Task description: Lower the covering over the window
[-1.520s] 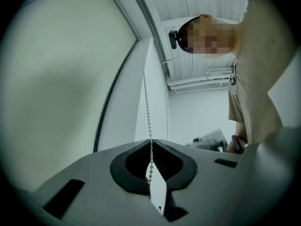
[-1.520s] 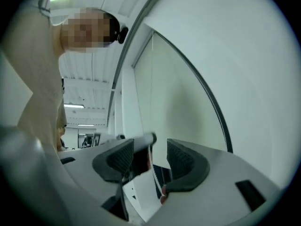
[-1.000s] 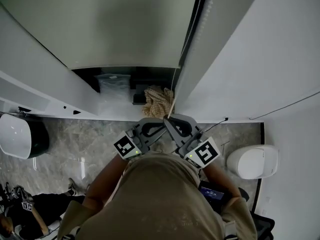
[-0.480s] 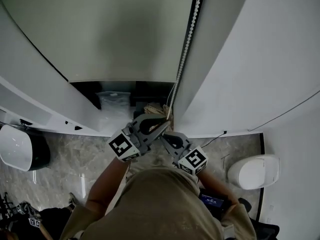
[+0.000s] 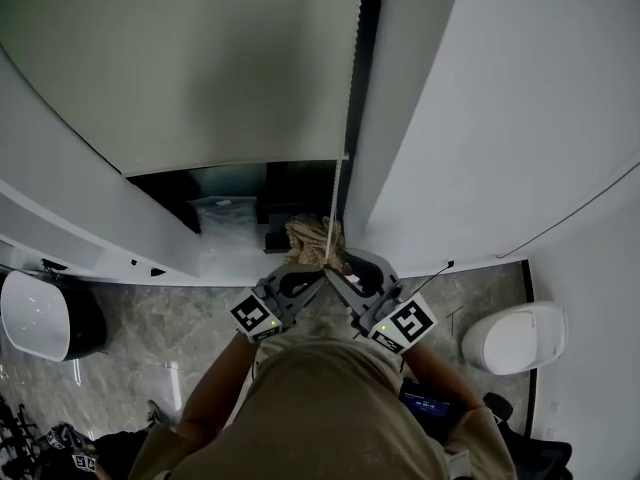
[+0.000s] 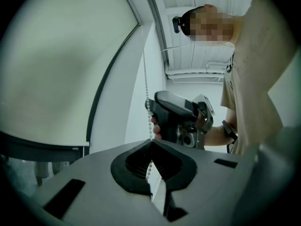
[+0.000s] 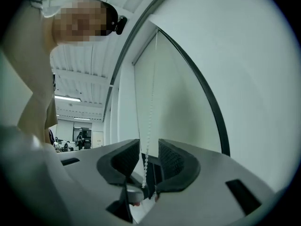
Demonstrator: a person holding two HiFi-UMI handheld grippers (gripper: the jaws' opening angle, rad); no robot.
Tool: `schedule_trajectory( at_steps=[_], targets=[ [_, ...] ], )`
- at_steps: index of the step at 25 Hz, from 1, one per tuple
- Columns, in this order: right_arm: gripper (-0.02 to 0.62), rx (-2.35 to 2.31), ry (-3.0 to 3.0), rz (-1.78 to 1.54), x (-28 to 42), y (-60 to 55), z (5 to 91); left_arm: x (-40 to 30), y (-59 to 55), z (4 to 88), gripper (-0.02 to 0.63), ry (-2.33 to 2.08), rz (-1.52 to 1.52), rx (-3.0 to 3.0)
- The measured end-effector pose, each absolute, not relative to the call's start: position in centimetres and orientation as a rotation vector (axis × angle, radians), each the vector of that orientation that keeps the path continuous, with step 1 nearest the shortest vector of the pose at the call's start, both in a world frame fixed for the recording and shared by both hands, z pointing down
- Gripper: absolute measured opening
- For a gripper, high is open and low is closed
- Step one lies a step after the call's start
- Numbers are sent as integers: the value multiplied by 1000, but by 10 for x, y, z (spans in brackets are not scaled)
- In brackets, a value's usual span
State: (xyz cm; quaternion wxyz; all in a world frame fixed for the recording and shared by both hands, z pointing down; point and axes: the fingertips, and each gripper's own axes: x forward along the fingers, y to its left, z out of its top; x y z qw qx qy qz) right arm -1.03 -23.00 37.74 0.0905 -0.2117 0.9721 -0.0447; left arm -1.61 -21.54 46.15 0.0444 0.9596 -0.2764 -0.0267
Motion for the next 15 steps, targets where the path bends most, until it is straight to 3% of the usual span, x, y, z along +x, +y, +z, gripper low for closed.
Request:
schedule_trajectory(
  at_steps=[2,5,8,10,15],
  targets=[
    [118,-599,2919,-143,-16,-229,377,-4,-204,453,18,-820,-153,2938],
    [21,-566,2956,-156,-20,-226,377,3,-199,448,18,-817,-137,2963],
    [17,-576,2957,-226,-20,-230,382,-14,-201,438,20,-816,-189,2938],
    [16,-580,2990,-279,-20,-230,404,-38,-208,415,128,-836,-356,2907],
    [17,-531,3069,-317,-29,-213,432,-23,-226,349,164,-848,-380,2997]
  ],
)
